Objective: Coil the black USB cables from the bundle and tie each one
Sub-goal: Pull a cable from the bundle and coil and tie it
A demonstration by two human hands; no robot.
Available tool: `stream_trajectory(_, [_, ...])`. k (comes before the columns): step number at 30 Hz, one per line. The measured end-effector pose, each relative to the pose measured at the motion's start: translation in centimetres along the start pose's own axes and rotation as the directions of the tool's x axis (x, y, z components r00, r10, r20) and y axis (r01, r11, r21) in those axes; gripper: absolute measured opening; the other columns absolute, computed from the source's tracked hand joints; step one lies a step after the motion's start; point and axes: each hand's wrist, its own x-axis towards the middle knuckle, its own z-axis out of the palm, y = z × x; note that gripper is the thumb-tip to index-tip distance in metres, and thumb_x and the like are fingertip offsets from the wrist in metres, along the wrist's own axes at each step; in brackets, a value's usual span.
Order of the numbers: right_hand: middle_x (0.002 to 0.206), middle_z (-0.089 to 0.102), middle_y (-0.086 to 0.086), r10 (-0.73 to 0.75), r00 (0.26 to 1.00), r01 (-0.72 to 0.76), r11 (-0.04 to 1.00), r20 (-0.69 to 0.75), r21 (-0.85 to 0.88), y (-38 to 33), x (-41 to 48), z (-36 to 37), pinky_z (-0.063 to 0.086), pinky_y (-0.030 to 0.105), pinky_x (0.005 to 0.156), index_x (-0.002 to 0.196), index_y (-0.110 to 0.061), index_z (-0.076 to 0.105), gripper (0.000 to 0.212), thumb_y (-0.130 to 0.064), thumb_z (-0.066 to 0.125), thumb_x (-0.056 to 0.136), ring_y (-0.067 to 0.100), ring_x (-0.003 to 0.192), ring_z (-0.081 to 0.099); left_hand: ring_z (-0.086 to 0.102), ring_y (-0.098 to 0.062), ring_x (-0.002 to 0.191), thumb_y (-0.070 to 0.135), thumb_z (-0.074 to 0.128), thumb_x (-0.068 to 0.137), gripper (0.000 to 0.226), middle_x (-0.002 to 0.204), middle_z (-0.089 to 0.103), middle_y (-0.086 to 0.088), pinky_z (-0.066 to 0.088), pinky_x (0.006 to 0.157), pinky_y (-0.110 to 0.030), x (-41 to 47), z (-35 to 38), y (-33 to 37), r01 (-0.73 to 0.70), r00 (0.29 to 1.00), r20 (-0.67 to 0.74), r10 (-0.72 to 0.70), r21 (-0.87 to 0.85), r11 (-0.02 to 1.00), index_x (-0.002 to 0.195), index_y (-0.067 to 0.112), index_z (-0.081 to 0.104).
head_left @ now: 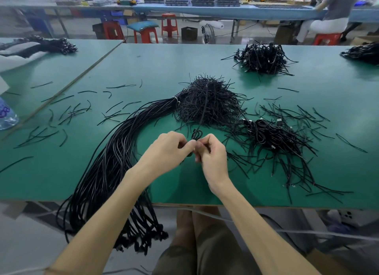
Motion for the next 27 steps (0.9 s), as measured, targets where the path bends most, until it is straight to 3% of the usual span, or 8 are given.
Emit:
stream_trajectory(5, [0.060,0.057,-0.001,-0.006,1.000,0.006,1.000,-0.010,0.007,0.2,0.2,0.0,0.041,0.035,0.058,0.073,-0.013,0.052,0.028,0.000,0.055,0.098,0.015,0.057,0.048,0.047,-0.009,0.036,0.040,0.047,0.107,0.059,0.046,0.062,-0.005,0.035,0.042,-0.017,0.0,0.2,0.2,0.050,0.997,0.068,-0.037,-0.210,0.976,0.068,0.003,0.070])
stream_trajectory(9, [0.059,0.055,-0.005,-0.030,0.999,0.030,0.999,0.014,-0.012,0.0,0.1,0.2,0.038,0.029,0.056,0.073,-0.013,0.047,0.030,0.004,0.051,0.098,0.014,0.055,0.044,0.047,-0.015,0.035,0.036,0.047,0.109,0.054,0.044,0.048,0.002,0.033,0.039,-0.020,-0.1,-0.2,-0.1,0.108,0.991,0.118,-0.056,-0.499,0.860,0.070,0.006,0.069])
stream_trajectory(12, [0.059,0.049,-0.003,-0.034,0.999,0.035,0.999,0.037,-0.012,-0.4,0.0,0.5,0.035,0.037,0.055,0.070,-0.014,0.039,0.036,0.013,0.043,0.094,0.020,0.058,0.040,0.051,-0.014,0.038,0.034,0.046,0.109,0.050,0.051,0.054,0.004,0.032,0.039,-0.020,-0.5,0.0,0.3,0.113,0.988,0.155,-0.023,-0.610,0.784,0.074,0.009,0.070])
stream_trajectory(15, [0.062,0.037,0.012,0.009,1.000,-0.009,1.000,0.009,0.025,-0.9,0.1,0.7,0.031,0.042,0.055,0.071,-0.002,0.043,0.035,-0.010,0.034,0.104,0.032,0.057,0.034,0.058,-0.015,0.045,0.025,0.048,0.109,0.039,0.066,0.066,0.000,0.035,0.043,-0.019,-0.7,0.4,0.9,0.038,0.983,0.160,0.089,-0.655,0.755,0.090,0.005,0.074])
stream_trajectory(17, [0.066,0.036,0.014,0.051,0.999,-0.051,0.997,0.004,0.058,-0.9,0.1,0.8,0.029,0.042,0.056,0.072,0.004,0.045,0.036,-0.011,0.032,0.102,0.033,0.059,0.034,0.057,-0.013,0.044,0.024,0.052,0.108,0.034,0.062,0.064,0.003,0.037,0.045,-0.021,-0.6,0.5,1.1,-0.011,0.986,0.131,0.105,-0.572,0.820,0.090,0.006,0.075])
stream_trajectory(20, [0.061,0.049,0.001,0.036,0.999,-0.036,0.999,0.000,0.007,-0.5,-0.1,0.6,0.037,0.027,0.053,0.071,-0.007,0.048,0.029,0.008,0.042,0.095,0.013,0.054,0.041,0.045,-0.008,0.045,0.050,0.062,0.097,0.038,0.050,0.055,0.012,0.035,0.050,-0.027,-0.3,0.7,1.0,-0.027,0.998,-0.064,0.015,-0.185,0.982,0.071,0.023,0.070])
stream_trajectory(23, [0.062,0.057,-0.005,-0.017,0.999,0.019,0.998,0.032,-0.067,-0.3,-0.2,0.6,0.042,0.030,0.054,0.078,-0.011,0.055,0.026,0.007,0.047,0.094,0.011,0.053,0.046,0.054,-0.010,0.078,0.064,0.066,0.087,0.041,0.087,0.057,0.011,0.040,0.064,-0.030,-0.2,0.8,0.5,-0.050,0.957,-0.287,0.048,0.001,0.999,0.088,0.023,0.061])
stream_trajectory(27, [0.060,0.057,-0.009,-0.033,0.999,0.035,0.998,0.040,-0.050,-0.5,-0.2,0.5,0.042,0.027,0.053,0.078,-0.016,0.057,0.027,0.004,0.047,0.093,0.012,0.054,0.045,0.060,-0.013,0.092,0.071,0.053,0.090,0.047,0.099,0.062,0.010,0.045,0.071,-0.034,0.1,0.9,0.4,-0.068,0.975,-0.207,0.080,0.064,0.996,0.101,0.026,0.060])
